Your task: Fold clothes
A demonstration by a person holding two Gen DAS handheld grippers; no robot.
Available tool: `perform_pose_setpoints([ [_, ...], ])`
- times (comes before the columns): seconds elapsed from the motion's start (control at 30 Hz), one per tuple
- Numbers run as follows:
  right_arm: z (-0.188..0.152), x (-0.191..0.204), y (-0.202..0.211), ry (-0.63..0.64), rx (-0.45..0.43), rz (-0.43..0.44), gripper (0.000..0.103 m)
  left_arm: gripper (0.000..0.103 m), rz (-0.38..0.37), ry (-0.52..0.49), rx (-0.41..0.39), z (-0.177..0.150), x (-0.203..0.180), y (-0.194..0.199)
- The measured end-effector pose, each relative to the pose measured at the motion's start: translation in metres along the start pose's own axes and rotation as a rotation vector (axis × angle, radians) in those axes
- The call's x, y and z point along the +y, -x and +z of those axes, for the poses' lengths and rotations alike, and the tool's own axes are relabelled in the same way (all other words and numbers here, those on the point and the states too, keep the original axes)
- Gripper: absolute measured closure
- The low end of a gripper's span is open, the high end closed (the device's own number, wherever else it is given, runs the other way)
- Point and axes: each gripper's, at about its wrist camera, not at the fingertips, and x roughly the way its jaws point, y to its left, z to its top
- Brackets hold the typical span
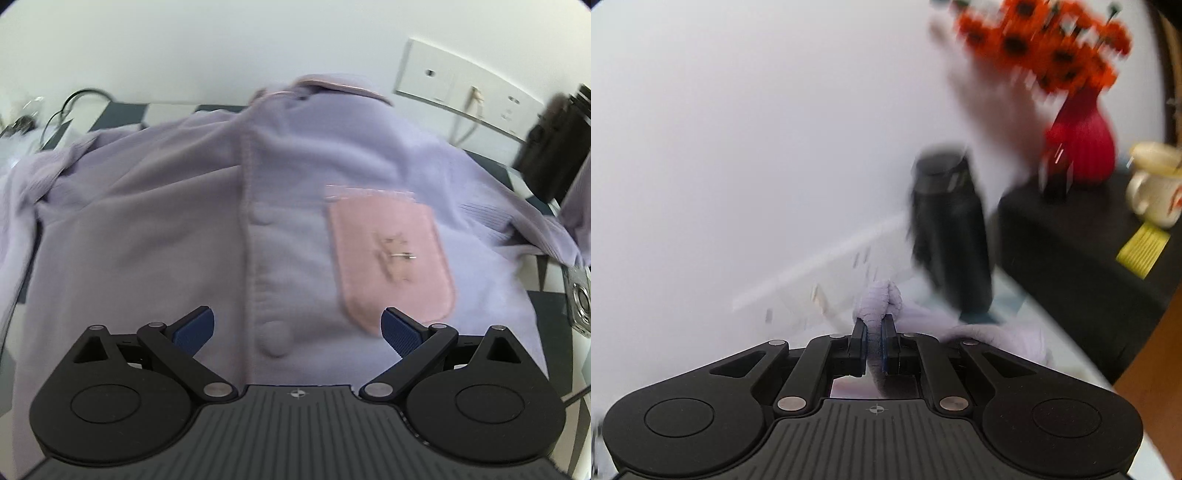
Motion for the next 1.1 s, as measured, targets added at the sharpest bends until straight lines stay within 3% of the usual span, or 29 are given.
perform_pose_setpoints([
  [0.17, -0.077, 0.035, -0.053, 0.291, 0.398, 0.068, 0.093, 0.004, 0.019, 0.01, -0.013, 0.001, 0.026, 0.002],
  [0.2, -0.093, 0.045, -0.061, 0.36, 0.479, 0.077, 0.087, 0.004, 0.027, 0.004, -0.021, 0.002, 0.033, 0.004],
  [0.27, -0.109, 0.066, -0.068, 0.431, 0.559, 0.07, 0.077, 0.004, 0.047, -0.002, -0.041, 0.008, 0.047, 0.005],
  [0.47, -0.062, 0.14, -0.073, 0.357, 0.414, 0.167, 0.064, 0.004, 0.108, 0.008, -0.108, 0.04, 0.095, 0.001],
  [0.6, -0.039, 0.206, -0.132, 0.361, 0.415, 0.152, 0.045, 0.004, 0.159, -0.003, -0.147, 0.064, 0.127, -0.006],
  [0.63, -0.035, 0.223, -0.148, 0.368, 0.419, 0.144, 0.046, 0.004, 0.168, -0.013, -0.159, 0.071, 0.133, -0.008],
  [0.8, -0.051, 0.258, -0.241, 0.449, 0.486, -0.116, 0.047, 0.004, 0.175, -0.093, -0.204, 0.106, 0.159, -0.027],
  [0.87, -0.059, 0.258, -0.263, 0.451, 0.536, -0.16, 0.052, 0.004, 0.177, -0.122, -0.21, 0.121, 0.166, -0.038],
  [0.93, -0.066, 0.25, -0.274, 0.427, 0.603, -0.153, 0.081, 0.004, 0.179, -0.151, -0.217, 0.135, 0.173, -0.049],
  [0.97, -0.069, 0.246, -0.28, 0.415, 0.636, -0.15, 0.082, 0.004, 0.181, -0.165, -0.22, 0.142, 0.177, -0.054],
  [1.03, -0.07, 0.243, -0.272, 0.481, 0.589, -0.126, 0.09, 0.004, 0.183, -0.194, -0.226, 0.157, 0.184, -0.065],
  [1.1, -0.056, 0.238, -0.256, 0.455, 0.42, -0.161, 0.09, 0.004, 0.185, -0.223, -0.233, 0.171, 0.191, -0.076],
])
